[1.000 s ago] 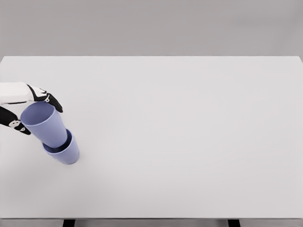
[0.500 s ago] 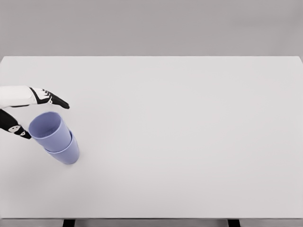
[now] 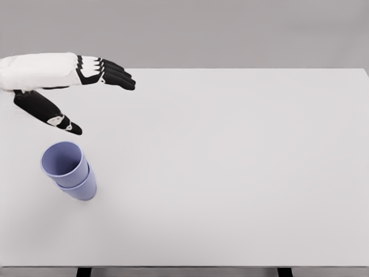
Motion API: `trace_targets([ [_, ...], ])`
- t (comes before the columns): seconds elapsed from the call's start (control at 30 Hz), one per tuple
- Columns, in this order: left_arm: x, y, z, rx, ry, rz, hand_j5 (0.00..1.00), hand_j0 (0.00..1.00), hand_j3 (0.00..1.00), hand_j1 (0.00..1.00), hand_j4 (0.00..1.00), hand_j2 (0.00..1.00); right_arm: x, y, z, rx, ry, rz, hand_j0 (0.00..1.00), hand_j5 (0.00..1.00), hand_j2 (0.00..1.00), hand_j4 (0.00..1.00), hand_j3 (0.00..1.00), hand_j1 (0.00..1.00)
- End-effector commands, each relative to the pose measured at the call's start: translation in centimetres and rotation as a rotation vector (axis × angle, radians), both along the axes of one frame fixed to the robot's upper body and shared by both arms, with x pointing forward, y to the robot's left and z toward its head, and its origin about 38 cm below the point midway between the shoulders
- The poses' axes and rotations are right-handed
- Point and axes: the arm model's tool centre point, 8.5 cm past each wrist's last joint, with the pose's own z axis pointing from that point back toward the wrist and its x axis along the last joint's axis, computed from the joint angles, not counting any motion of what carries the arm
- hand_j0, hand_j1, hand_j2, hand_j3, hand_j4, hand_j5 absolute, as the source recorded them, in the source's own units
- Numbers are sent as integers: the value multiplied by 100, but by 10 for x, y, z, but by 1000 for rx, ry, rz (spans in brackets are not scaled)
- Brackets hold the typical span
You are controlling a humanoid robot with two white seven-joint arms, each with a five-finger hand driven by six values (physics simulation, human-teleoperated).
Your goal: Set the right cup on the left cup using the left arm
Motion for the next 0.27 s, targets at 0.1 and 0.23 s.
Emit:
trace_targets([
  [0.1, 3, -46, -6, -74, 25, -124, 100, 100, 100, 100, 100, 100, 0, 0, 0, 0, -1, 0, 100, 100, 100, 100, 100, 100],
  [0.23, 3, -60, -7, -98, 33, -162, 100, 100, 100, 100, 100, 100, 0, 0, 0, 0, -1, 0, 100, 100, 100, 100, 100, 100],
])
